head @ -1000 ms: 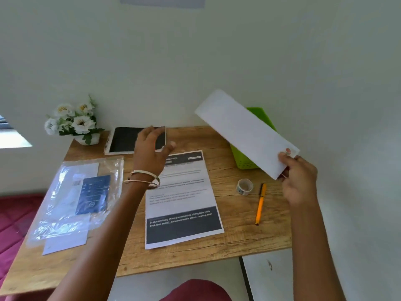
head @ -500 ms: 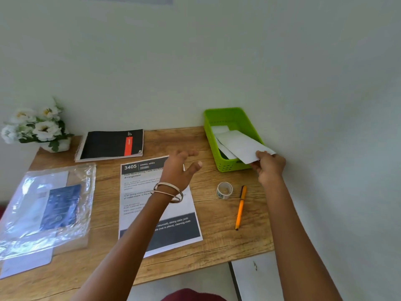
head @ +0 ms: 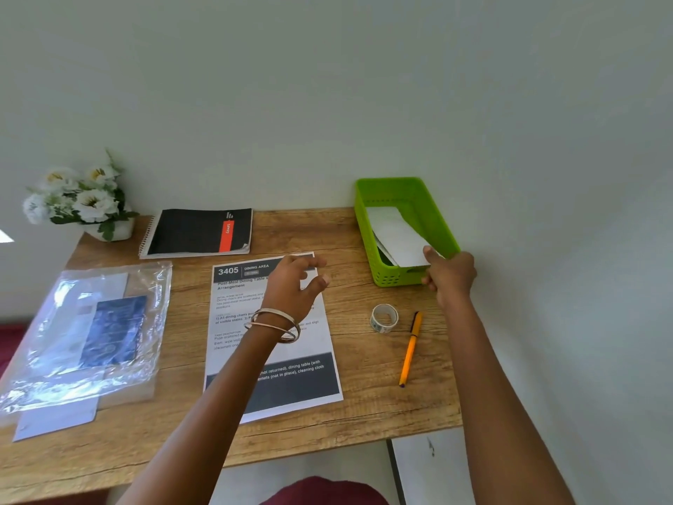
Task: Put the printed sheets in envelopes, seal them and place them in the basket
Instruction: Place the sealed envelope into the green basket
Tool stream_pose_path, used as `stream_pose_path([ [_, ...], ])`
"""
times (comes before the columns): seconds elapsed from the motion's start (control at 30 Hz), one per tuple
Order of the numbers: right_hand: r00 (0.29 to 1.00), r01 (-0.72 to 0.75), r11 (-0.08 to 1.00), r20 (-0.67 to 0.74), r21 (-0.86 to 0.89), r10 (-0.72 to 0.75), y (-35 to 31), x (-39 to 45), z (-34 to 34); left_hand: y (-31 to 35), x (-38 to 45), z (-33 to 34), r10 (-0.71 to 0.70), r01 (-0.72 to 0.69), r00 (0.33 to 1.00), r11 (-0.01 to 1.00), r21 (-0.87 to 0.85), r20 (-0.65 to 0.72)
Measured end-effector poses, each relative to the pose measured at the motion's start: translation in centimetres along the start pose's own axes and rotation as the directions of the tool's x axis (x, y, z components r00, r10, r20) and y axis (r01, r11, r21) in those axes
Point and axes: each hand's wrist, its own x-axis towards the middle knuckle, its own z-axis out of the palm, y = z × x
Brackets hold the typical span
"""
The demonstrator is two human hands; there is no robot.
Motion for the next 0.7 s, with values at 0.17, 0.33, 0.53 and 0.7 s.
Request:
stream_pose_path([
  [0.17,1.000,0.008,0.995,-0.020,0.104,-0.006,-0.3,-1.7,-1.7,-0.1,-0.2,0.1,0.005,-0.004,1.000,1.000,-0.025,0.016],
  [0.33,0.992,0.128,0.961,-0.024,0.246,-0.126,-0.1,-5.9,-1.6,-0.5,-0.9,-0.5,-0.007,0.006,1.000,0.996,-0.091,-0.006],
  [0.53,0.933,0.193,0.962,0.267,0.191,-0.240,2.8,-12.3,2.2,-4.4,-3.2,-3.5,-0.248,0.215,0.966,0.929,-0.301,-0.074],
  [0.7,0.844,0.328,0.926,0.499,-0.188,-0.197,5.8,-14.6,6.3,-8.4,-5.3,-6.5,-0.521,0.454,0.827,0.840,-0.299,-0.209],
])
